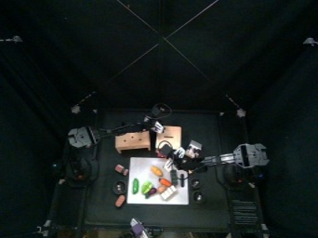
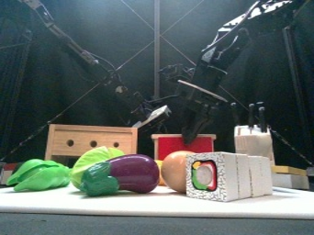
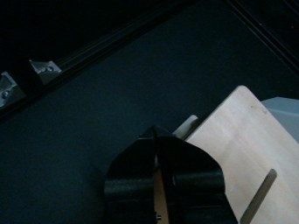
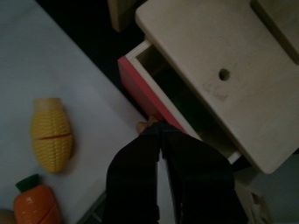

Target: Close drawer

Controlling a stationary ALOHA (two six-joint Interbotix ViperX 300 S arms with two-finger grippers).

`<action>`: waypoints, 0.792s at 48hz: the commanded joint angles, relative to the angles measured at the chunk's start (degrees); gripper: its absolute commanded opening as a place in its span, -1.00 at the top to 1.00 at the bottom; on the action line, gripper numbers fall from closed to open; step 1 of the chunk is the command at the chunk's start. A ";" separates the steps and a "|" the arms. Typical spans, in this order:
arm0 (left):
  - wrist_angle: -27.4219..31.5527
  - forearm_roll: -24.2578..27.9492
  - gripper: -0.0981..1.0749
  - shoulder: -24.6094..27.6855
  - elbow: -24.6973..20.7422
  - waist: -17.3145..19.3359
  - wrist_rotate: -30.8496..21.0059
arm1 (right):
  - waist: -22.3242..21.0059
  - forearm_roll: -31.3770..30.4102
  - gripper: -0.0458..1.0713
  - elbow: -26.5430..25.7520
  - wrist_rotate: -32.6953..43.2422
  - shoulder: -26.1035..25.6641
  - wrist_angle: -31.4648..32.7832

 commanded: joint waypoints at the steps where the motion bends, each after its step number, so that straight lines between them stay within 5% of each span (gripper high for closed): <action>1: 0.09 0.00 0.22 -1.23 -0.97 -0.18 0.18 | -1.58 -0.53 0.37 -1.41 0.26 -0.97 0.35; 38: -0.26 0.18 0.22 -2.90 -0.97 0.09 0.18 | -1.85 -0.79 0.37 -4.66 0.53 -0.53 0.18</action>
